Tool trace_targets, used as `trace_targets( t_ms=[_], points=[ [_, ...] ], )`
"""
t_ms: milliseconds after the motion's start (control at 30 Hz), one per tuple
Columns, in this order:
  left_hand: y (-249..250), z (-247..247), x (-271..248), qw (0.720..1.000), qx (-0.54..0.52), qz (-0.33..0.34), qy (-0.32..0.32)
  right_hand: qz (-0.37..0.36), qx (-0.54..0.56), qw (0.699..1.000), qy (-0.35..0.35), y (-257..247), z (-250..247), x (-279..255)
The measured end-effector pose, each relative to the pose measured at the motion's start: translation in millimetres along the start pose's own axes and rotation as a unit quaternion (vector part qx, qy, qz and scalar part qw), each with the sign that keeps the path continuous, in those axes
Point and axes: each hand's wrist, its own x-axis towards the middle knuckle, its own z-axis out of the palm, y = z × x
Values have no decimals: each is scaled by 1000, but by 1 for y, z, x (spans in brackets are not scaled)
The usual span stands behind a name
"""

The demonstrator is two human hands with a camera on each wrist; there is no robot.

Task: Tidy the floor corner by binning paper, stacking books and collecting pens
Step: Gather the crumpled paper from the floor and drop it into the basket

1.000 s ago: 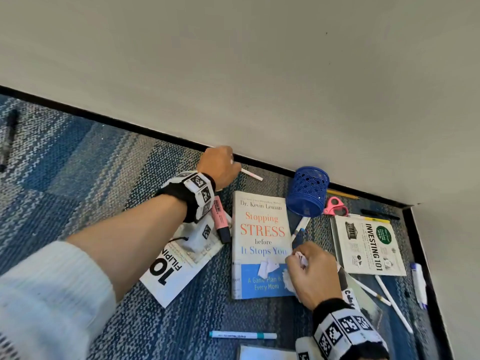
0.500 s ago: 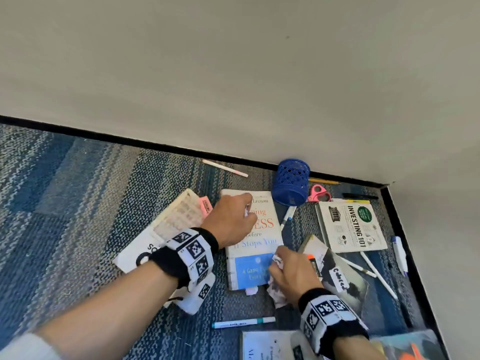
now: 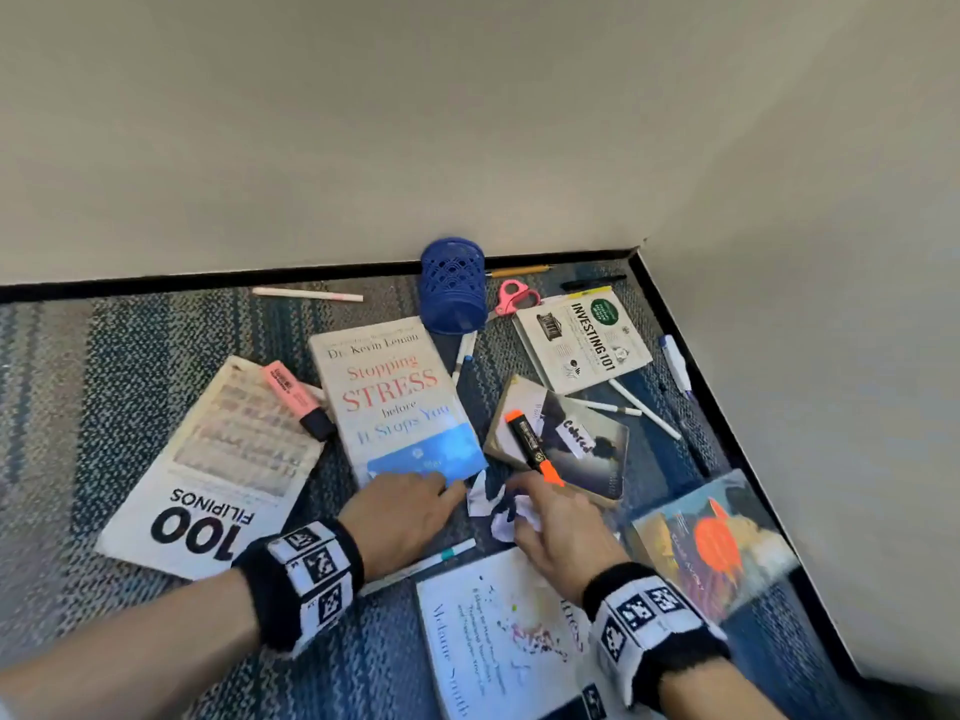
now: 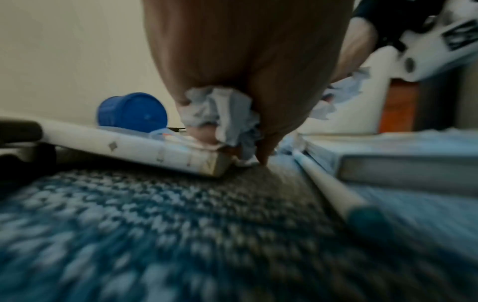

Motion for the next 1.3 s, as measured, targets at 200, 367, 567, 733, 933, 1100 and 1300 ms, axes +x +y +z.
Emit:
trace_targets(
  t_ms=[200,367,567,733,933,1100,1300],
  points=[
    [26,12,-21,996,72,-47,-5,28,-133,991,-4,-5,44,17],
    [32,17,-23,993,48,-104,14,5,-177,984,-28,-5,42,30],
    [13,9,-30,992,-31,-122,14,32,-28,999,-9,7,9,25],
    [-22,-26,-43,903,-282,-241,215,42,157,984,77,23,-21,7],
    [-9,-48,-25,984,-144,-105,23,42,254,965,58,31,-56,-16],
    [13,-24,-20,981,148,38,-118,-1,266,961,79,27,-82,-35],
    [22,-8,-20,971,211,59,-92,1,303,949,84,22,-77,-47]
  ],
)
